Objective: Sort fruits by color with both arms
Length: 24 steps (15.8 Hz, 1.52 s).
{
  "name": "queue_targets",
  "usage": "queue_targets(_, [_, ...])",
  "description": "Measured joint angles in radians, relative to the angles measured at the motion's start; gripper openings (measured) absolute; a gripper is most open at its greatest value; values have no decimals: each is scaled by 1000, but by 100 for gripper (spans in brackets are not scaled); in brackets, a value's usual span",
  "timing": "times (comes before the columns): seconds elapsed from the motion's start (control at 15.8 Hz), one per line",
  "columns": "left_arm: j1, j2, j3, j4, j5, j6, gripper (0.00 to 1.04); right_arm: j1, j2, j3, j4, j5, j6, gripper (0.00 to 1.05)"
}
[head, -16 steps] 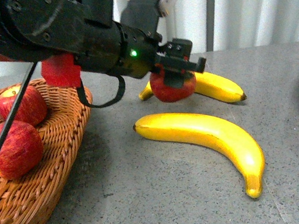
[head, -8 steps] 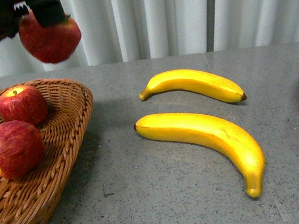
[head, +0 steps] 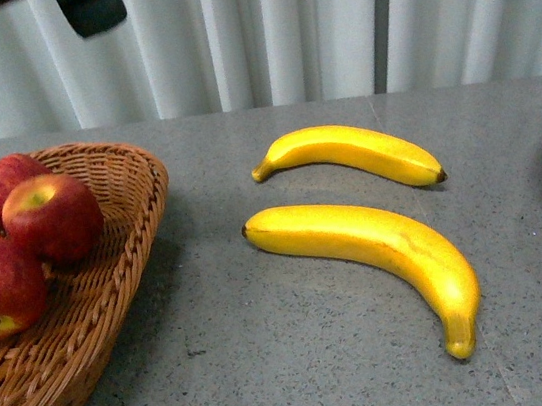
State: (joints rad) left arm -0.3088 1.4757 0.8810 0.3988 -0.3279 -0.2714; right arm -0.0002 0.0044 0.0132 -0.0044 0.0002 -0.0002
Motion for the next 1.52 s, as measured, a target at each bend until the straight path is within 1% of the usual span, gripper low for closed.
queue_targets(0.13, [-17, -40, -10, 37, -14, 32, 97, 0, 0, 0, 0, 0, 0, 98])
queue_targets(0.25, [-69, -150, -70, 128, -66, 155, 98, 0, 0, 0, 0, 0, 0, 98])
queue_targets(0.32, [-80, -216, -119, 154, -95, 223, 98, 0, 0, 0, 0, 0, 0, 98])
queue_targets(0.44, [-53, -345, -208, 156, -133, 298, 98, 0, 0, 0, 0, 0, 0, 98])
queue_targets(0.51, [-4, -453, -262, 38, -49, 295, 88, 0, 0, 0, 0, 0, 0, 98])
queue_targets(0.57, [38, -578, -373, -8, 29, 286, 75, 0, 0, 0, 0, 0, 0, 98])
queue_targets(0.7, [85, -743, -555, 4, 100, 278, 52, 0, 0, 0, 0, 0, 0, 98])
queue_targets(0.95, [173, -869, -694, 14, 188, 278, 3, 0, 0, 0, 0, 0, 0, 98])
queue_targets(1.07, [202, -925, -734, 4, 217, 275, 1, 0, 0, 0, 0, 0, 0, 98])
queue_targets(1.14, [230, -952, -753, -11, 257, 275, 1, 0, 0, 0, 0, 0, 0, 98])
queue_targets(1.2, [295, -980, -770, -21, 315, 275, 1, 0, 0, 0, 0, 0, 0, 98])
queue_targets(1.26, [317, -1007, -784, -33, 309, 272, 1, 0, 0, 0, 0, 0, 0, 98])
queue_targets(1.33, [311, -1038, -798, -45, 328, 272, 1, 0, 0, 0, 0, 0, 0, 98])
queue_targets(1.52, [307, -1109, -827, -92, 328, 272, 1, 0, 0, 0, 0, 0, 0, 98])
